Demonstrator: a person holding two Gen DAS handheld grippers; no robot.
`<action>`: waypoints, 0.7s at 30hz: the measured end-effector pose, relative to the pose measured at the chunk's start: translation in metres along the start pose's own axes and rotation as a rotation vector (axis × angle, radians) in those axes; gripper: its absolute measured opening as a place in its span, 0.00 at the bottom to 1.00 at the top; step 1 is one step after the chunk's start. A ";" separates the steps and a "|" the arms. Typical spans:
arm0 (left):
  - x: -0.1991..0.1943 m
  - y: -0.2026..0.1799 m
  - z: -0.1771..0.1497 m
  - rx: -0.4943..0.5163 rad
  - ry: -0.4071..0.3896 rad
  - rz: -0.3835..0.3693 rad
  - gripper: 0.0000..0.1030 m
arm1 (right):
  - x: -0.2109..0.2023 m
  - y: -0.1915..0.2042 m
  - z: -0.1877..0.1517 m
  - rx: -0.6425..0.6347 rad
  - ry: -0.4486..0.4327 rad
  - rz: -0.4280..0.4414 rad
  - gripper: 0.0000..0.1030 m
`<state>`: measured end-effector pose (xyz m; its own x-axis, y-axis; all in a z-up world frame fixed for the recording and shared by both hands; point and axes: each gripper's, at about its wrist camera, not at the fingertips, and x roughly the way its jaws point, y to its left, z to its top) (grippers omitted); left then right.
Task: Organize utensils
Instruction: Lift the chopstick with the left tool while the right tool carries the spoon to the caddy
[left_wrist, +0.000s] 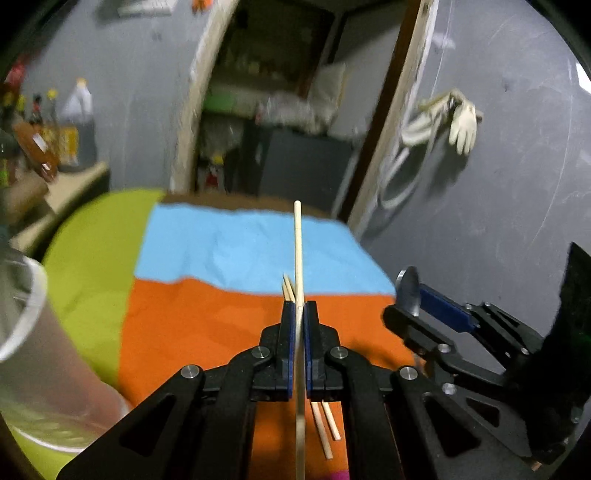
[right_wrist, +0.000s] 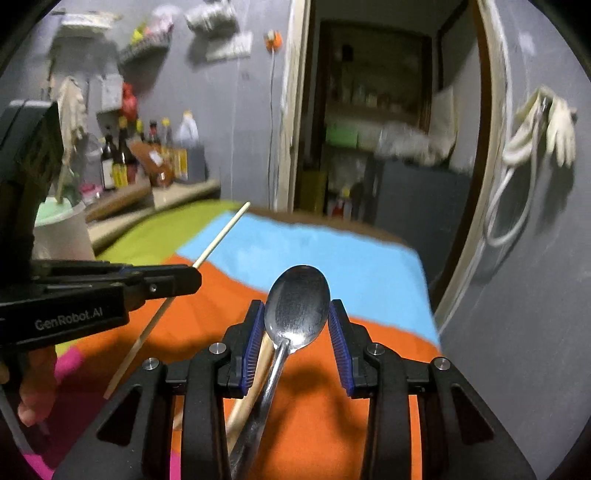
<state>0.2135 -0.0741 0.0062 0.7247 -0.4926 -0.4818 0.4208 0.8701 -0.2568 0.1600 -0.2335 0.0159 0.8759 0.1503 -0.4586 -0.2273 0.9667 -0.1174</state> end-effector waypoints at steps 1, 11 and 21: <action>-0.009 -0.002 0.000 0.006 -0.046 0.011 0.02 | -0.007 0.003 0.003 -0.005 -0.039 -0.006 0.32; -0.077 -0.005 0.013 0.053 -0.348 0.097 0.02 | -0.060 0.031 0.038 -0.038 -0.358 -0.036 0.32; -0.138 0.032 0.029 0.052 -0.506 0.186 0.02 | -0.072 0.066 0.072 -0.002 -0.541 0.060 0.32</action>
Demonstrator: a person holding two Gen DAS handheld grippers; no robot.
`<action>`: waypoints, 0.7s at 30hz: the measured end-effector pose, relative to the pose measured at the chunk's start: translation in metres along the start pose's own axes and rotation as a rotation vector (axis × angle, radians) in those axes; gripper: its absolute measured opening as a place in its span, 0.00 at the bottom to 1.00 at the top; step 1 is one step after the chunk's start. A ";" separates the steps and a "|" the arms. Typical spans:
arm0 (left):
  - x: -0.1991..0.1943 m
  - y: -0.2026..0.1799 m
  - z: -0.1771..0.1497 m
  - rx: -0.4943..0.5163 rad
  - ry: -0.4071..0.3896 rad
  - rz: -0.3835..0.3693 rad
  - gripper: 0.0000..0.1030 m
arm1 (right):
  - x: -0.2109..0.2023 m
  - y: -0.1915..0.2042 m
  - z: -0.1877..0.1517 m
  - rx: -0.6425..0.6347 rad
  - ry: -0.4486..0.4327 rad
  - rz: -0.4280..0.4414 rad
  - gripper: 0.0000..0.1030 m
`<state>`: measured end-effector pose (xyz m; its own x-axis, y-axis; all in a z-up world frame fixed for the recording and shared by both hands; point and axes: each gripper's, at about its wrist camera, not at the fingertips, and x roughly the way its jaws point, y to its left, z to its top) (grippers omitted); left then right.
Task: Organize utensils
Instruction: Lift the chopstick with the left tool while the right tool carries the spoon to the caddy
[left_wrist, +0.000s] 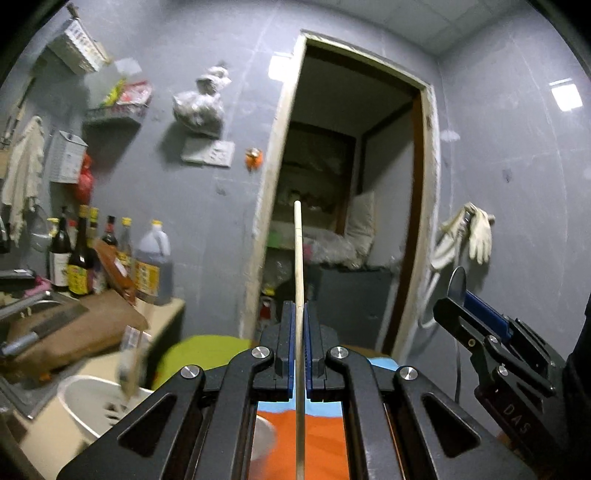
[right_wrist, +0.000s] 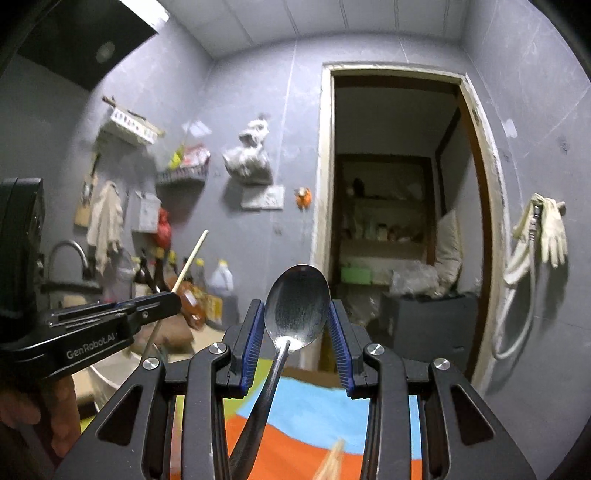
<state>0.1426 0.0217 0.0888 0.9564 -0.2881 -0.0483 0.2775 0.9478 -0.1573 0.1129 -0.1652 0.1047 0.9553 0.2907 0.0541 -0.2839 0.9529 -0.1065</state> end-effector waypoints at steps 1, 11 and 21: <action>-0.002 0.007 0.003 -0.003 -0.010 0.015 0.02 | 0.002 0.004 0.002 0.005 -0.008 0.011 0.32; -0.017 0.085 0.023 -0.101 -0.027 0.133 0.02 | 0.035 0.048 0.011 0.085 -0.041 0.132 0.32; -0.013 0.136 0.019 -0.207 -0.061 0.215 0.02 | 0.064 0.076 0.003 0.168 -0.049 0.169 0.32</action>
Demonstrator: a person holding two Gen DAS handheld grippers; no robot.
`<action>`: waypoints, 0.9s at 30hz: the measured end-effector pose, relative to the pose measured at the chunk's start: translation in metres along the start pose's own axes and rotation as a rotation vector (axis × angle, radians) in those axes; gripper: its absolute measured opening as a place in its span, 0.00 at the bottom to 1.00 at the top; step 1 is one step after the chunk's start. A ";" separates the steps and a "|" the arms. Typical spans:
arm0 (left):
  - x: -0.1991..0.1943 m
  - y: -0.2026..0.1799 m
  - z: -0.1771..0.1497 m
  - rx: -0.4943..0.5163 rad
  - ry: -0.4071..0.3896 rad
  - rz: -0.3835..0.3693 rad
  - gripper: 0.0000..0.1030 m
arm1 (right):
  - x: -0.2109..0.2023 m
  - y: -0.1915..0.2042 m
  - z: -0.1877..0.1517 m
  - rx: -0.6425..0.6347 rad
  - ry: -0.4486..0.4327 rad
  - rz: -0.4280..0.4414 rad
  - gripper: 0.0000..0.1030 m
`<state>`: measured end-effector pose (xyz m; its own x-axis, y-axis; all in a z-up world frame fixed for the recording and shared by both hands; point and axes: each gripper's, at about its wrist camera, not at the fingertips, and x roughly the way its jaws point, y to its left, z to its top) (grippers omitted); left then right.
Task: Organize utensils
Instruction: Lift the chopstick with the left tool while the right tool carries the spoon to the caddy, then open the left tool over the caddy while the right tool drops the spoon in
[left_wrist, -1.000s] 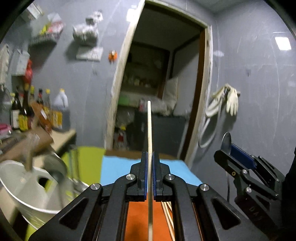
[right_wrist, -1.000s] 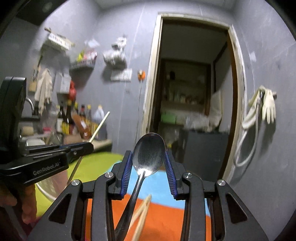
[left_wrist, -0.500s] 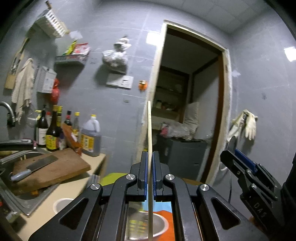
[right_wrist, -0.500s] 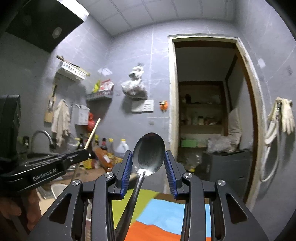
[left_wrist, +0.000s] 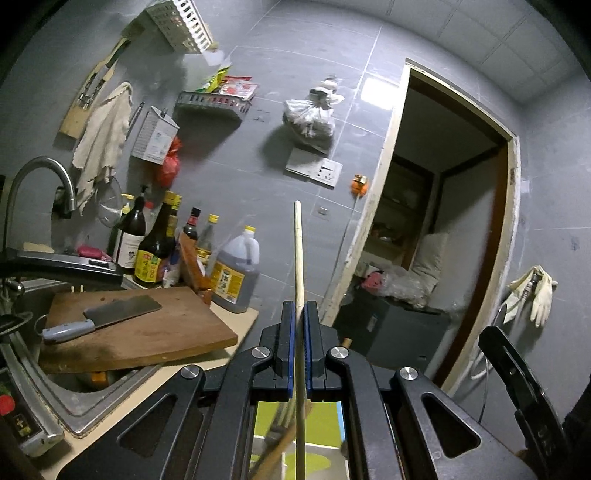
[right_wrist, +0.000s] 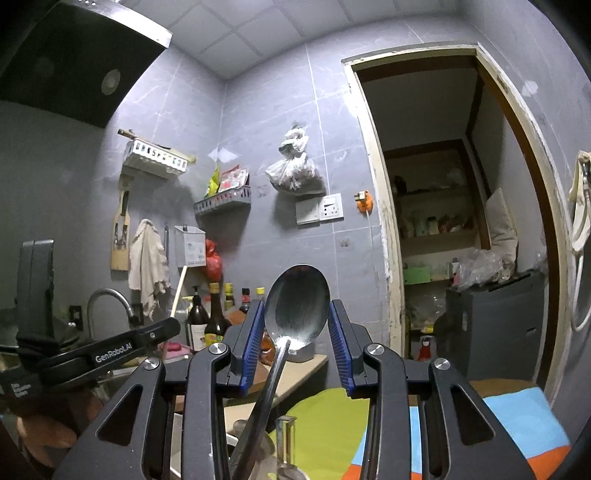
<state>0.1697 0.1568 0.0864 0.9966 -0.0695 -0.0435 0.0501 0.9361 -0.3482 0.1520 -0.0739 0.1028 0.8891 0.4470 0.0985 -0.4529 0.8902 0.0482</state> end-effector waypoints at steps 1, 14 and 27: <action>0.001 0.002 -0.002 0.003 0.001 0.002 0.02 | 0.001 0.000 -0.002 0.001 0.000 -0.002 0.32; 0.020 0.011 -0.033 0.044 0.035 0.045 0.02 | 0.019 0.003 -0.037 -0.025 0.030 -0.055 0.32; 0.011 0.002 -0.046 0.069 0.066 0.039 0.03 | 0.016 0.002 -0.052 -0.036 0.128 -0.026 0.32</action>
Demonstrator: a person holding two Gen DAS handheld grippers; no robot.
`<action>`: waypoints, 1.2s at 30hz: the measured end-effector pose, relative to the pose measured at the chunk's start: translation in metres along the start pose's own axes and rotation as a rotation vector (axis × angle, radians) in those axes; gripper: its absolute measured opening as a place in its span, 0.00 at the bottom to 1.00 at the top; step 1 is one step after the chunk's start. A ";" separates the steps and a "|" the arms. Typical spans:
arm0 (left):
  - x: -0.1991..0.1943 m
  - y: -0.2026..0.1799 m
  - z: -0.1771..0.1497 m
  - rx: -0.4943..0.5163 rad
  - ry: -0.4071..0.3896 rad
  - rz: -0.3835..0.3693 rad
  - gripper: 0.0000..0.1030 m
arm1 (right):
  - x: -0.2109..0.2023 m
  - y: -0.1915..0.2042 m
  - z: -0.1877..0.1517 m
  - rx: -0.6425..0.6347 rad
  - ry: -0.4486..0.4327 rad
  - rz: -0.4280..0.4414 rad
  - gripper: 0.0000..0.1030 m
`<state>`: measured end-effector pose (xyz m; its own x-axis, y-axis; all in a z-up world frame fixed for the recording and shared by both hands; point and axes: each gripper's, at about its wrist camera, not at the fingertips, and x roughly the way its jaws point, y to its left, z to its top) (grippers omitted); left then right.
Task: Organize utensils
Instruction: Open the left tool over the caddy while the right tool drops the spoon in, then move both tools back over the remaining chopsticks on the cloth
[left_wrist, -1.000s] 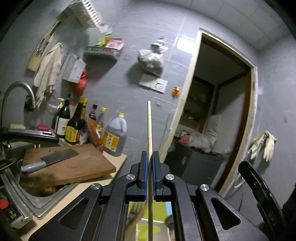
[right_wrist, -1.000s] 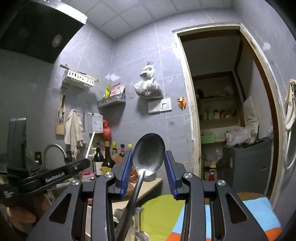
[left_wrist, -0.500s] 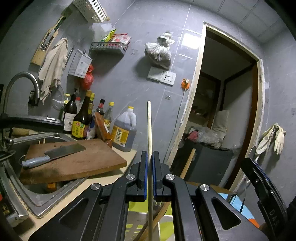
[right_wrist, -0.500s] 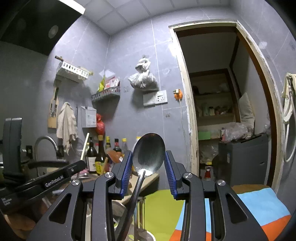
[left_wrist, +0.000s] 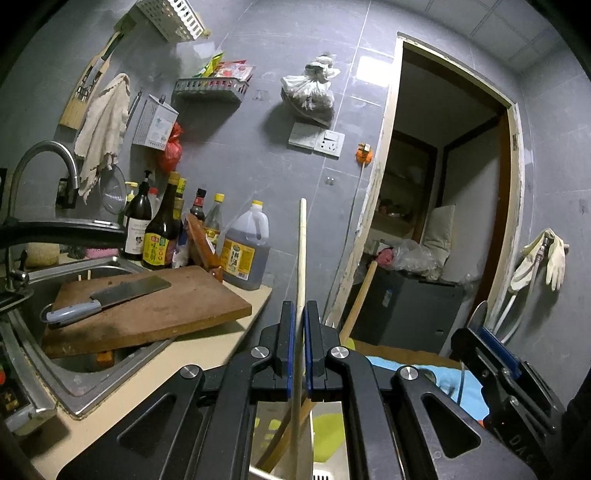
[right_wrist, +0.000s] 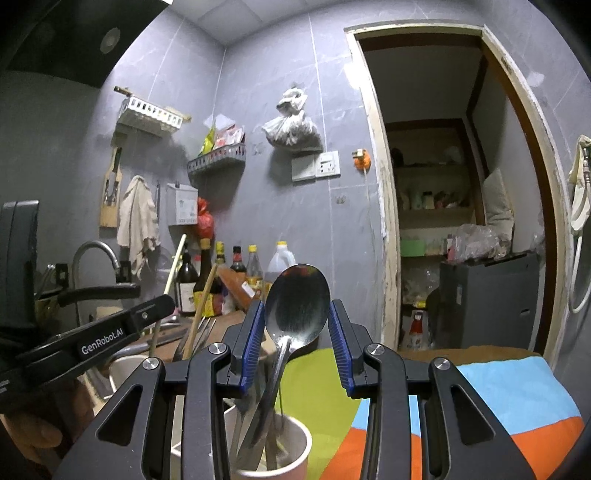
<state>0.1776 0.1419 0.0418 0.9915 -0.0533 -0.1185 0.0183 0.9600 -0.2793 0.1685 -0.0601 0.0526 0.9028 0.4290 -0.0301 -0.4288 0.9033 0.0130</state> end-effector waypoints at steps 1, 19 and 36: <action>0.000 0.001 -0.001 -0.001 0.005 0.000 0.03 | -0.001 0.000 -0.001 -0.002 0.009 0.004 0.32; -0.007 -0.001 -0.016 -0.011 0.126 -0.029 0.07 | -0.010 -0.005 -0.008 0.009 0.094 0.037 0.32; -0.034 -0.032 -0.003 0.004 0.087 -0.112 0.37 | -0.048 -0.033 0.010 0.027 0.054 0.001 0.51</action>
<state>0.1433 0.1123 0.0519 0.9683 -0.1837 -0.1694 0.1287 0.9477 -0.2920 0.1393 -0.1103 0.0635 0.8989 0.4300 -0.0838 -0.4281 0.9028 0.0399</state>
